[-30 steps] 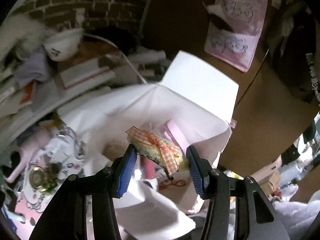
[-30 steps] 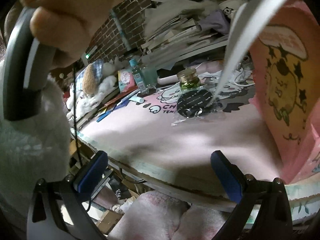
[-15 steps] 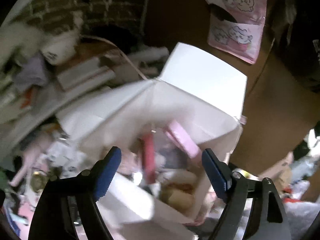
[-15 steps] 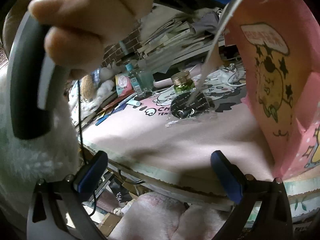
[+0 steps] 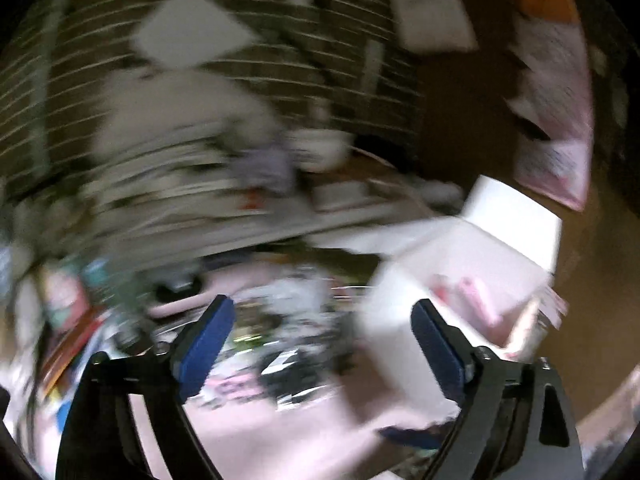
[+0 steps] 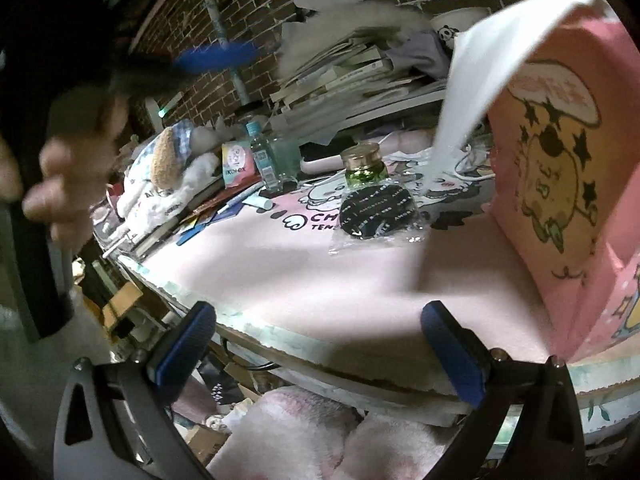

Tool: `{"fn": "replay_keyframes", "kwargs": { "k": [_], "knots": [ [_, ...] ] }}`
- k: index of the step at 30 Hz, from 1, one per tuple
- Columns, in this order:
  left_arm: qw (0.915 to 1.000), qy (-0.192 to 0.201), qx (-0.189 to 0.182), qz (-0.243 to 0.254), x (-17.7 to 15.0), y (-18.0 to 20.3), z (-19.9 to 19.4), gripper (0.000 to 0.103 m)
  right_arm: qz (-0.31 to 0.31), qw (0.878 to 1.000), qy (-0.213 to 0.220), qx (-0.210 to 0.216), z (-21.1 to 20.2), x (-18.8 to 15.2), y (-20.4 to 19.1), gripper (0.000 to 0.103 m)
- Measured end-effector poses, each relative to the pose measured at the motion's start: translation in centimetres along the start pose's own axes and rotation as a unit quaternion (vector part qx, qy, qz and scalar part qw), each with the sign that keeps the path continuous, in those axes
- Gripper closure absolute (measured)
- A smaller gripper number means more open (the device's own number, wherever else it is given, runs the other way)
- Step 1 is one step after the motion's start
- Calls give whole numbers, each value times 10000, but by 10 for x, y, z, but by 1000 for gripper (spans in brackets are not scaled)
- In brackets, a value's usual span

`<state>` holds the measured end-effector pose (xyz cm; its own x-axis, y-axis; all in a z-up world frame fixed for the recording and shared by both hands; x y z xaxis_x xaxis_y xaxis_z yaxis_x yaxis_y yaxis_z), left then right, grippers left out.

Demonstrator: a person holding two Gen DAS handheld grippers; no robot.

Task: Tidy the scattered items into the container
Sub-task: 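Lower the right tool onto the black round compact in clear bag and grasp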

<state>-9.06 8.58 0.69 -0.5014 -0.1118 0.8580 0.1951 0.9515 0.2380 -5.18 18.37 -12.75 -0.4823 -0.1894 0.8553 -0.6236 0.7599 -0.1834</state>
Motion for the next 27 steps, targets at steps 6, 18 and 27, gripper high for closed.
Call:
{"fn": "replay_keyframes", "kwargs": {
  "k": [6,18,27],
  "knots": [
    [9922,423,1012,-585,-37,-80,-15,10,-198,9990,41,-399,7,1,-8,1],
    [9823,565,1289,-1237,-73,-146,-31,10,-1664,9775,164,-1288,40,34,-62,1],
    [9755,848,1313,-1548,-75,-173,-46,9,-2089,9633,-100,-1685,72,70,-72,1]
  ]
}}
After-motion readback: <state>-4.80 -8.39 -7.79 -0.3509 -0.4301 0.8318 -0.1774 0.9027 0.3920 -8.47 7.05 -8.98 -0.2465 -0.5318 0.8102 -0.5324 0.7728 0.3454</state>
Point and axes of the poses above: each gripper's, at about its wrist camera, not at the fingertips, and z roughly the way its jaws point, y to its right, x to its top, the point moved 6 cm from there along z, roughly the way its jaws point, and after that the axes turned 8 degrees about -z, right-handed, at the moved point
